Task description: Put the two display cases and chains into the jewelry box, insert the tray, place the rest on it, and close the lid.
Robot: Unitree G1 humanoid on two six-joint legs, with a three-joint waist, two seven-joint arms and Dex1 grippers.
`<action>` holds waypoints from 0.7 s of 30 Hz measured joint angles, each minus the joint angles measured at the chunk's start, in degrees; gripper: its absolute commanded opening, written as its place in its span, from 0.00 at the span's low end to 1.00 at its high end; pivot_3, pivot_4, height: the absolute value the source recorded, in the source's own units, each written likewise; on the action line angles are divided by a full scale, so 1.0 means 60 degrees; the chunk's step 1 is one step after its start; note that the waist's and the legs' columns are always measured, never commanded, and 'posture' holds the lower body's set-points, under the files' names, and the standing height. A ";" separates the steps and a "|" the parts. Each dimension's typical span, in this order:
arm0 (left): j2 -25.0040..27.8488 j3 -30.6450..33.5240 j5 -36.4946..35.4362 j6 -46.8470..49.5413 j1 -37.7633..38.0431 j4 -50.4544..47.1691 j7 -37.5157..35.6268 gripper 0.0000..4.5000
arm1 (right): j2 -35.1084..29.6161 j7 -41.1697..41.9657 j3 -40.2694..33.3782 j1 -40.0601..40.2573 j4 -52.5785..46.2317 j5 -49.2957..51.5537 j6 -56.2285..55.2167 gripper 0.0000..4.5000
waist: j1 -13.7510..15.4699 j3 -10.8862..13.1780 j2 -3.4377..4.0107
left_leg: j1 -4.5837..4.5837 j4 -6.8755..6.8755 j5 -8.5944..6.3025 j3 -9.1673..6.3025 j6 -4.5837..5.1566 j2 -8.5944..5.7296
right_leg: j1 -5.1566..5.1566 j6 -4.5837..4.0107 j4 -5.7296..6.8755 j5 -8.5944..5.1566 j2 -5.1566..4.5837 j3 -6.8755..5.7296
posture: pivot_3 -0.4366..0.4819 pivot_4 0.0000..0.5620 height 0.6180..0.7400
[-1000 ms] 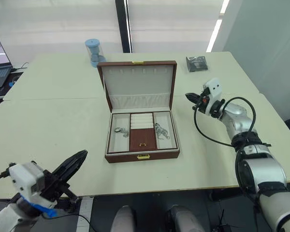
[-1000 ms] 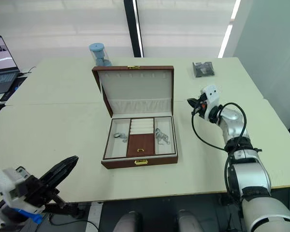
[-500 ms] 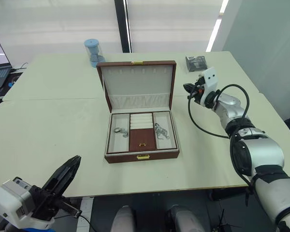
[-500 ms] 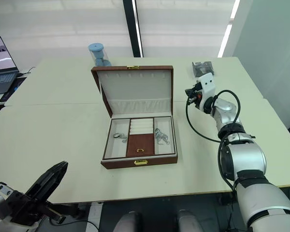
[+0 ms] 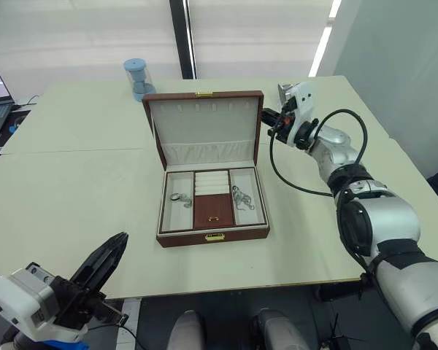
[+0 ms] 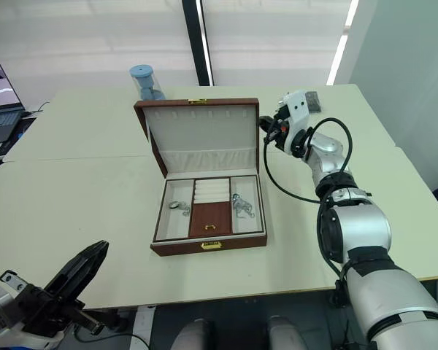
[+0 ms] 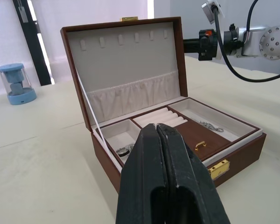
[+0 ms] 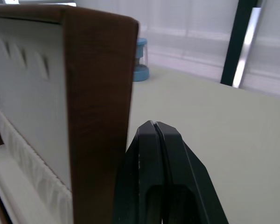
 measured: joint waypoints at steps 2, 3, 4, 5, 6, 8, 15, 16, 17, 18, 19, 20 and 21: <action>0.0013 -0.0026 0.0001 0.0000 0.0002 0.0006 0.0060 0.00 | -0.0010 0.0673 0.0006 0.0001 -0.0096 0.0015 0.0048 0.01 | -0.0050 0.0000 0.0000 | 0.0001 -0.0001 -0.0002 0.0002 0.0002 0.0000 | -0.0001 0.0000 0.0000 0.0000 0.0000 0.0003 | 0.48 0.27 1.00; 0.0015 -0.0058 0.0002 0.0000 0.0002 0.0007 0.0077 0.00 | -0.0013 0.1127 0.0022 0.0002 -0.0184 0.0017 0.0056 0.01 | -0.0073 0.0000 0.0000 | 0.0001 -0.0001 -0.0002 0.0002 0.0003 0.0001 | -0.0002 0.0000 0.0000 0.0000 0.0001 0.0003 | 0.48 0.27 1.00; 0.0018 -0.0081 0.0002 0.0000 0.0002 0.0008 0.0083 0.00 | -0.0008 0.1527 0.0038 0.0003 -0.0275 0.0023 0.0068 0.01 | -0.0113 0.0001 0.0001 | 0.0003 -0.0003 -0.0004 0.0002 0.0005 0.0004 | -0.0004 0.0000 0.0001 0.0000 0.0004 0.0008 | 0.48 0.27 1.00; 0.0019 -0.0091 0.0003 0.0000 0.0003 0.0007 0.0090 0.00 | -0.0014 0.1967 0.0061 0.0005 -0.0397 0.0029 0.0124 0.01 | -0.0143 0.0002 0.0002 | 0.0006 -0.0005 -0.0008 0.0002 0.0011 0.0009 | -0.0006 0.0000 0.0001 0.0000 0.0009 0.0017 | 0.48 0.27 1.00; 0.0019 -0.0108 0.0012 0.0000 0.0007 0.0006 0.0097 0.00 | -0.0030 0.2425 0.0113 0.0007 -0.0550 0.0040 0.0202 0.01 | -0.0160 0.0002 0.0004 | 0.0008 -0.0007 -0.0012 0.0000 0.0017 0.0012 | -0.0007 0.0000 0.0001 0.0000 0.0013 0.0022 | 0.48 0.27 1.00; 0.0018 -0.0136 0.0050 0.0000 0.0027 0.0006 0.0116 0.00 | -0.0049 0.3233 0.0231 0.0016 -0.0842 0.0053 0.0361 0.01 | -0.0162 0.0002 0.0004 | 0.0008 -0.0007 -0.0015 0.0000 0.0019 0.0017 | -0.0007 -0.0001 0.0000 0.0000 0.0017 0.0021 | 0.48 0.27 1.00; 0.0018 -0.0181 0.0073 0.0000 0.0042 0.0007 0.0221 0.00 | -0.0205 0.4582 0.0691 0.0600 -0.1427 -0.0006 0.0742 0.01 | -0.0128 0.0002 0.0003 | 0.0009 0.0002 -0.0017 0.0001 0.0018 0.0007 | -0.0005 0.0000 0.0000 0.0000 0.0011 0.0033 | 0.48 0.27 1.00; 0.0018 -0.0185 0.0073 0.0001 0.0040 0.0008 0.0258 0.00 | -0.0217 0.4560 0.0693 0.0609 -0.1427 -0.0007 0.0741 0.01 | -0.0128 0.0004 0.0005 | 0.0008 0.0002 -0.0017 0.0000 0.0018 0.0007 | -0.0007 0.0000 0.0000 0.0000 0.0011 0.0035 | 0.48 0.27 1.00; 0.0023 -0.0201 0.0074 0.0005 0.0022 0.0008 0.0284 0.00 | -0.0253 0.4500 0.0693 0.0609 -0.1428 -0.0007 0.0725 0.01 | -0.0127 0.0004 0.0005 | 0.0009 0.0001 -0.0017 0.0000 0.0018 0.0006 | -0.0007 0.0000 0.0000 0.0000 0.0011 0.0036 | 0.48 0.27 1.00; 0.0059 -0.0263 0.0073 0.0017 -0.0025 0.0026 0.0305 0.00 | -0.0315 0.4393 0.0692 0.0609 -0.1434 -0.0007 0.0685 0.01 | -0.0126 0.0004 0.0005 | 0.0008 0.0001 -0.0017 0.0001 0.0018 0.0006 | -0.0007 0.0000 0.0000 0.0000 0.0012 0.0034 | 0.48 0.27 1.00; 0.0077 -0.0289 0.0075 0.0027 -0.0039 0.0036 0.0306 0.00 | -0.0336 0.4380 0.0692 0.0609 -0.1436 -0.0007 0.0674 0.01 | -0.0126 0.0003 0.0005 | 0.0008 0.0001 -0.0017 0.0002 0.0018 0.0006 | -0.0007 0.0000 0.0000 0.0000 0.0012 0.0035 | 0.48 0.27 1.00; 0.0119 -0.0311 0.0094 0.0046 -0.0081 0.0062 0.0326 0.04 | -0.0369 0.4342 0.0692 0.0625 -0.1475 -0.0007 0.0645 0.00 | -0.0126 0.0003 0.0005 | 0.0009 0.0001 -0.0017 0.0001 0.0018 0.0007 | -0.0007 0.0000 0.0000 0.0000 0.0012 0.0036 | 0.48 0.27 1.00; 0.0185 -0.0324 0.0117 0.0112 -0.0179 0.0093 0.0366 0.08 | -0.0414 0.4278 0.0691 0.0686 -0.1564 -0.0006 0.0598 0.00 | -0.0125 0.0003 0.0005 | 0.0010 0.0001 -0.0017 0.0000 0.0018 0.0006 | -0.0007 0.0000 0.0000 0.0000 0.0012 0.0036 | 0.48 0.27 1.00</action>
